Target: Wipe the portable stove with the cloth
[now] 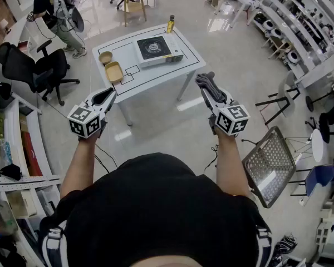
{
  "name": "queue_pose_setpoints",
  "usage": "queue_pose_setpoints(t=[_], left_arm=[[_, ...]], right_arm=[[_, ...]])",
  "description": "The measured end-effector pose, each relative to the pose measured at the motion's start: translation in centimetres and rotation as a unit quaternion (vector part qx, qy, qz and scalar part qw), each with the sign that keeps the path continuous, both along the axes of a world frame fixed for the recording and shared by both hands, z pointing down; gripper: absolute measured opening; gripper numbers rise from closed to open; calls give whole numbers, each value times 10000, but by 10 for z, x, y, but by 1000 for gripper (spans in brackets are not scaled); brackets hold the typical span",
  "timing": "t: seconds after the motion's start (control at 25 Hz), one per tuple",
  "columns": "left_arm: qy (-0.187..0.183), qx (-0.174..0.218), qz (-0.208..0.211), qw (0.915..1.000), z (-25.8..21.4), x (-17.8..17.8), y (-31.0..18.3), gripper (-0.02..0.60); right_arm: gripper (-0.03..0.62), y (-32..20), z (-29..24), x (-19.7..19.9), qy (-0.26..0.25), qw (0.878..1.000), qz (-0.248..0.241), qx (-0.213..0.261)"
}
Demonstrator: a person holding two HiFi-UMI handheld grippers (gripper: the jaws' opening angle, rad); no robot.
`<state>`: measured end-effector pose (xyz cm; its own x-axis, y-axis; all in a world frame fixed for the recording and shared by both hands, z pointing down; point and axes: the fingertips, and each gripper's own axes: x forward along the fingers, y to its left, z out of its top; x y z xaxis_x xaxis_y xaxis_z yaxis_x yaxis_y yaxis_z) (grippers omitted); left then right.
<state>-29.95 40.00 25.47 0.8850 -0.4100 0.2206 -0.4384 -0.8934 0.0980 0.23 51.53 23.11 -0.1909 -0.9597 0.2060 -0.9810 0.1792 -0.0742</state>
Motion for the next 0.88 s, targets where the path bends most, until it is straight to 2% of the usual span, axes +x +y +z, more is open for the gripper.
queue_pose_setpoints(t=[0.28, 0.48, 0.6, 0.88], left_arm=[[-154, -165, 155, 9996, 1, 7, -9, 69], [160, -323, 299, 9989, -15, 12, -2, 69], [212, -276, 351, 9988, -22, 10, 2, 69], [371, -374, 146, 9985, -22, -10, -10, 69]], right_arm=[[114, -7, 4, -11, -125, 9999, 55, -82], [114, -6, -1, -12, -277, 9993, 238, -14], [114, -3, -2, -17, -346, 9990, 274, 12], [114, -9, 8, -32, -289, 9992, 202, -209]])
